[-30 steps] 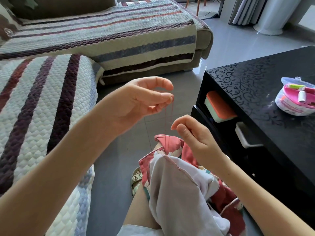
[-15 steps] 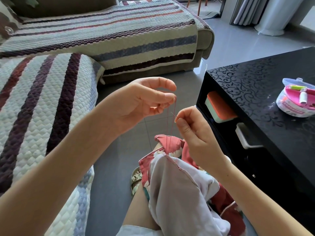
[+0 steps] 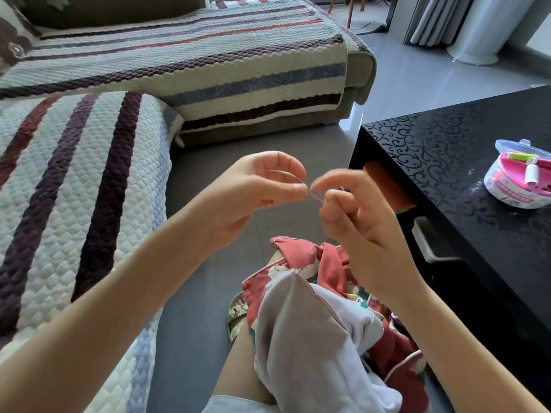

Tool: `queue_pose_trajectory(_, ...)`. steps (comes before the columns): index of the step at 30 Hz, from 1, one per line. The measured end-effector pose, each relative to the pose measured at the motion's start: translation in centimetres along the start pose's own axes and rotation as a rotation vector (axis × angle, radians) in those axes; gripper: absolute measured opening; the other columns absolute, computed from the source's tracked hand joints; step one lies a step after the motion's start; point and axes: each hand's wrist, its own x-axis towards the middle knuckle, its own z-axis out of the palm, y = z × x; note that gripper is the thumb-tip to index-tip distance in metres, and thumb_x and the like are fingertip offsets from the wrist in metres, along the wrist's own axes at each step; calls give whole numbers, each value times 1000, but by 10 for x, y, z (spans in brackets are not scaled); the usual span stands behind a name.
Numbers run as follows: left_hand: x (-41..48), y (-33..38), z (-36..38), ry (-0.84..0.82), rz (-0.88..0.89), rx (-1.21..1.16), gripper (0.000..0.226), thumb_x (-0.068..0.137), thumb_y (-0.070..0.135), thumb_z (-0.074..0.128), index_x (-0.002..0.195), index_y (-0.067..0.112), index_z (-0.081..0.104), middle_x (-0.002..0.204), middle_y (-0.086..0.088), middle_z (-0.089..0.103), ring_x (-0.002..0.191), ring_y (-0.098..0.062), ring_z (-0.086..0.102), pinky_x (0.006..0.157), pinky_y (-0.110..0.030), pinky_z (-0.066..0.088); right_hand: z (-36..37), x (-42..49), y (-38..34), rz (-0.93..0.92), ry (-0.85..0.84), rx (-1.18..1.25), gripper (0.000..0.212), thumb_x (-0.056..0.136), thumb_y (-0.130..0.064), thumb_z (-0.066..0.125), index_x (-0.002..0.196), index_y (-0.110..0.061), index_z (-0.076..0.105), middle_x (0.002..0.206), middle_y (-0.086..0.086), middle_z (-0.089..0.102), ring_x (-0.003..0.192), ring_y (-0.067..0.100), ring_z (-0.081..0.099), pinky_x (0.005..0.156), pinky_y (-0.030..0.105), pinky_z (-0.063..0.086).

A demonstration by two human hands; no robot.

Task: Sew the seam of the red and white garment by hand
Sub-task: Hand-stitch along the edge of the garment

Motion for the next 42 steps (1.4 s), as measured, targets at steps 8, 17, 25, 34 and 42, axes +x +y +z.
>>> queue_pose_trajectory(8, -10, -62, 0, -336, -104, 233, 45, 76, 41, 65, 115, 18, 65, 121, 4, 65, 118, -24, 57, 103, -36, 43, -22, -1, -1, 100, 75, 166, 25, 89, -45, 58, 86, -20, 62, 59, -9, 39, 52, 12, 31, 51, 24, 26)
queue_pose_trajectory(17, -19, -82, 11, -292, -174, 117, 24, 77, -8, 72, 67, 13, 65, 58, 16, 56, 56, 6, 51, 57, -8, 39, -49, 5, 7, 157, 152, 303, 18, 88, -32, 62, 84, -14, 63, 55, 5, 41, 50, 20, 34, 52, 26, 38)
queue_pose_trajectory(25, -36, -87, 2, -173, -209, 4, 10, 62, 17, 82, 63, 15, 72, 61, 2, 61, 57, -6, 54, 56, -14, 42, -64, 0, 35, 366, 432, 82, 26, 98, -19, 47, 77, -16, 61, 70, 5, 70, 69, 23, 69, 70, 33, 58)
queue_pose_trajectory(34, -60, -74, -4, -243, -277, -58, 10, 60, 15, 81, 61, 12, 72, 61, 2, 62, 56, -5, 54, 56, -13, 44, -127, 11, 106, 575, 806, 538, 31, 102, -8, 35, 79, -10, 55, 56, -2, 49, 48, 8, 43, 46, 18, 36)
queue_pose_trajectory(42, -66, -64, 1, -251, -300, -45, 12, 64, 6, 78, 58, 14, 70, 59, 5, 61, 55, -4, 55, 55, -12, 44, -69, 2, 80, 530, 151, -270, 10, 85, -19, 60, 88, -15, 68, 67, -14, 62, 62, -7, 53, 59, 9, 38)
